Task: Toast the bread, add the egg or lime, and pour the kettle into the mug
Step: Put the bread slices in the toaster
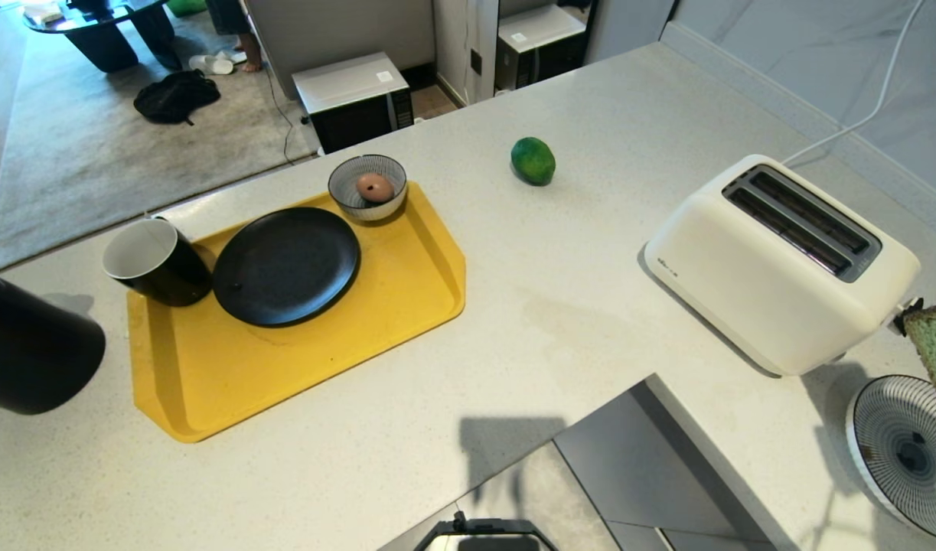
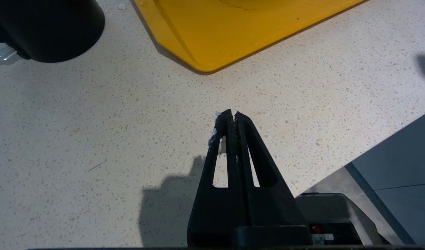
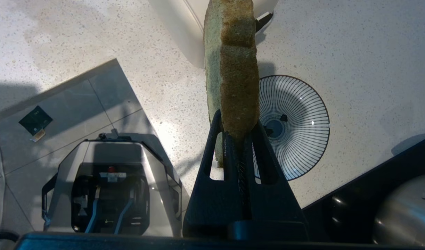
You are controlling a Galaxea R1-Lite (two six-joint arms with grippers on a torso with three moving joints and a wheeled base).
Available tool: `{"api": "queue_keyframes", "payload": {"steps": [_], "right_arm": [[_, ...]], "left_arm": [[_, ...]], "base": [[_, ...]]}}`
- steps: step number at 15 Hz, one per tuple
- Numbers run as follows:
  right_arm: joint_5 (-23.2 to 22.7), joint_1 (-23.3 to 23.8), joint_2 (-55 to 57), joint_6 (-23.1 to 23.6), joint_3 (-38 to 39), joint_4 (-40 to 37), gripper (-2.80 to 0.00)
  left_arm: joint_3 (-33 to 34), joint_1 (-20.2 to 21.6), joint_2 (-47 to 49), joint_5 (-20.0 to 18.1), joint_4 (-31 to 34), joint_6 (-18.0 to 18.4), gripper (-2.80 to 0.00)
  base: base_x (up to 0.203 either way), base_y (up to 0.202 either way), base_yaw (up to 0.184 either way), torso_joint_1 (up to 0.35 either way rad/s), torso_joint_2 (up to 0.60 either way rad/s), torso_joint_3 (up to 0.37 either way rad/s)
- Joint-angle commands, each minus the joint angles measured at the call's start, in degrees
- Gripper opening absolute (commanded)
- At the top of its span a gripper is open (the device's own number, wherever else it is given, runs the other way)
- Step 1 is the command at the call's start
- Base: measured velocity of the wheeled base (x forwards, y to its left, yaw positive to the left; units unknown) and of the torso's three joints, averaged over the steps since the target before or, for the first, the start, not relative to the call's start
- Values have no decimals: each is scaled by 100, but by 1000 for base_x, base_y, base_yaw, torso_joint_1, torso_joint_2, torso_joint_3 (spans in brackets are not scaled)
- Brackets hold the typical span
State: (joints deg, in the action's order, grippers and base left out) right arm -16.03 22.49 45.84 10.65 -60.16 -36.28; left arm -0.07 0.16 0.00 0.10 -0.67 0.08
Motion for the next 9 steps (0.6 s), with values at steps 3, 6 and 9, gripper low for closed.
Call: {"api": "queue_keyframes", "payload": {"steps": [3,6,9], "right_arm": [[-14,1,13,7,-4,-20,-280],[-14,1,22,7,-4,-20,-280],[-14,-8,22,15,-22,-20,-280]], "left_arm": [[-1,2,0,-1,-3,0,-280],[-1,2,0,-1,-3,0,-280],[-1,2,0,-1,-7,0,-280]], "base": [[0,0,0,80,-139,-66],[0,0,0,79,-147,-71],[0,0,0,74,-143,-63]]}}
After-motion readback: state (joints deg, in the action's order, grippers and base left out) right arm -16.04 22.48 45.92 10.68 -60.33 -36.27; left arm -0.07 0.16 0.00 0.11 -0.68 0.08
